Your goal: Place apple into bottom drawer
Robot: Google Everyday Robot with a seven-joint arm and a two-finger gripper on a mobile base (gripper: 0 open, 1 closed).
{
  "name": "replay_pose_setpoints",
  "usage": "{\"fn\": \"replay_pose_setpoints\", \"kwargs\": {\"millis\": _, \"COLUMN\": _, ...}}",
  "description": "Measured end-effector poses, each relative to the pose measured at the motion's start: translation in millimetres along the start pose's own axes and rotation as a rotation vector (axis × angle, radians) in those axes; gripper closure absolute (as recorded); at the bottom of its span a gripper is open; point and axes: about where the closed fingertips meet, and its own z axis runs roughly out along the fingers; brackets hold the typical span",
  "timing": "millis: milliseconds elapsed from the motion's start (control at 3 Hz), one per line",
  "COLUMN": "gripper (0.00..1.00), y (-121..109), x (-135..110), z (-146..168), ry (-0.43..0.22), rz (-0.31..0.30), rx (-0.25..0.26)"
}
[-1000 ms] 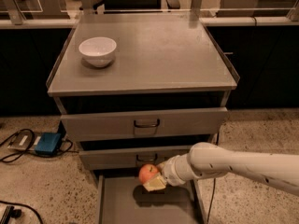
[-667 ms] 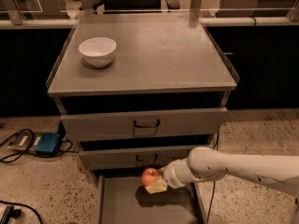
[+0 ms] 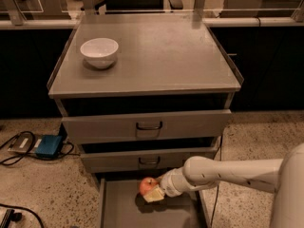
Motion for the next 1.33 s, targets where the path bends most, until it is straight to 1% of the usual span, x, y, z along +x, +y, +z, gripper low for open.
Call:
{"fn": "replay_pose_setpoints", "kwargs": {"millis": 333, "gripper": 1.00, "y": -16.1, "x": 38.3, "z": 32.4, "ry": -0.002, "rz": -0.003, "rx": 0.010}}
{"fn": "replay_pose_setpoints", "kwargs": {"millis": 667, "gripper": 1.00, "y": -31.6, "x": 69.1, "z": 53.5, "ry": -0.068, "rz": -0.026, "rx": 0.038}}
{"fn": "replay_pose_setpoints", "kwargs": {"millis": 1000, "gripper": 1.00, "y": -51.4, "x": 95.5, "z": 67.1, "ry": -0.127, "rz": -0.032, "rx": 0.084}}
{"fn": "replay_pose_setpoints", "kwargs": {"millis": 1333, "gripper": 1.00, "y": -67.3, "x": 112.9, "z": 85.7, "ry": -0.123, "rz": -0.017, "rx": 0.097}}
